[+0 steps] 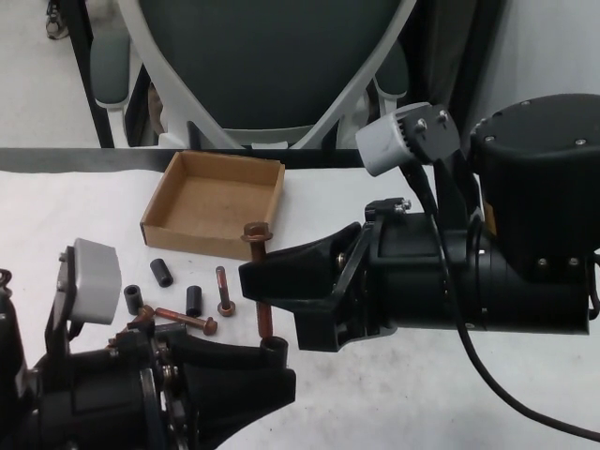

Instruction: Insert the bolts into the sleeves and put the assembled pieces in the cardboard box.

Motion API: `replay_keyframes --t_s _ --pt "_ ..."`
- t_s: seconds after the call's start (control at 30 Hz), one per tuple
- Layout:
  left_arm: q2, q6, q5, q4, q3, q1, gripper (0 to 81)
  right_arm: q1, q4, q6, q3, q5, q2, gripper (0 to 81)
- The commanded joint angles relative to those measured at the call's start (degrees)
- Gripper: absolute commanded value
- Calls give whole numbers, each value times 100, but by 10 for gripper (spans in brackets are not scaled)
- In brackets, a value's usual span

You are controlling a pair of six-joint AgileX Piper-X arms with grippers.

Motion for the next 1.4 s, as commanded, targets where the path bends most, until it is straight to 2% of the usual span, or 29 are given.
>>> replay_keyframes --t_s 0.0,0.47,0.93,1.37 --pt "17 299 -399 285 -42 -10 8 -17 -119 15 -1 -66 -25 2" --pt "17 334 -396 185 -42 -10 8 -17 -119 15 -1 -121 -25 2" --pt "17 334 -696 16 -42 -10 8 -6 -119 51 -1 -212 -25 2" --pt "17 138 -173 -193 -42 -10 8 58 -119 62 -1 -198 -25 2"
